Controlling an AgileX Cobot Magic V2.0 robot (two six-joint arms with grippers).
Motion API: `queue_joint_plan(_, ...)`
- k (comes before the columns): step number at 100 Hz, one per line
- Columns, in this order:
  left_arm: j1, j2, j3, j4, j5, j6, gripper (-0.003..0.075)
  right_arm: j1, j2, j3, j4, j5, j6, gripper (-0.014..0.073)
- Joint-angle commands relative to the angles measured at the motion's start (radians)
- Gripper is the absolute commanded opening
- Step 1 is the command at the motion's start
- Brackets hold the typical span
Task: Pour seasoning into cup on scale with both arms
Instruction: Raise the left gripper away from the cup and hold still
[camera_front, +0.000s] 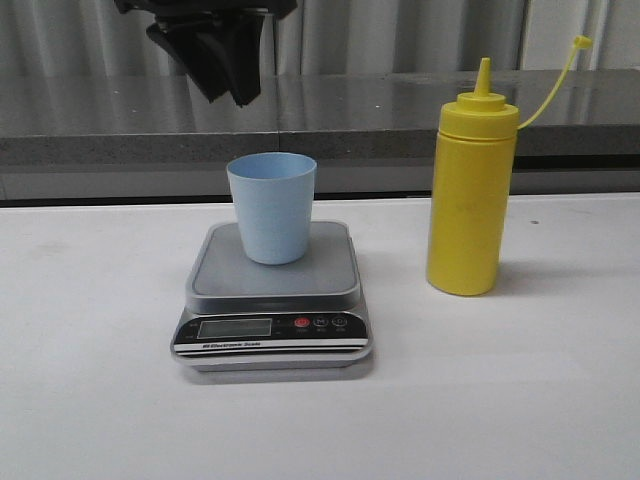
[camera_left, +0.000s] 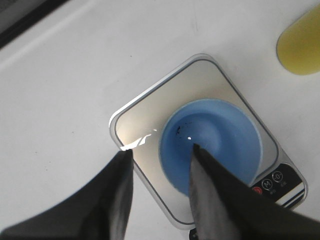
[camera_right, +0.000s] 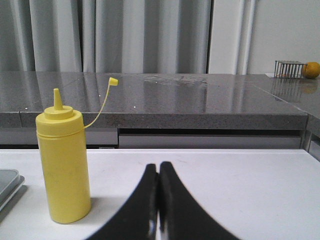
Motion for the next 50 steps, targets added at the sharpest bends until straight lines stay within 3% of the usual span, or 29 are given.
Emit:
queue_joint_plan(1, -0.001, -0.093, -0.036, 0.002, -0.024, -0.01, 0.023, -0.006, -0.013, -0.003, -0.009, -0.078, 0.001, -0.006)
queue_joint_plan(28, -0.001, -0.18, -0.032, 0.042, -0.024, -0.01, 0.002, -0.006, -0.013, -0.003, -0.009, -0.078, 0.001, -0.006)
queue_joint_plan(50, -0.001, -0.232, -0.024, 0.072, 0.003, -0.01, 0.001, -0.006, -0.013, -0.003, -0.009, -0.078, 0.001, -0.006)
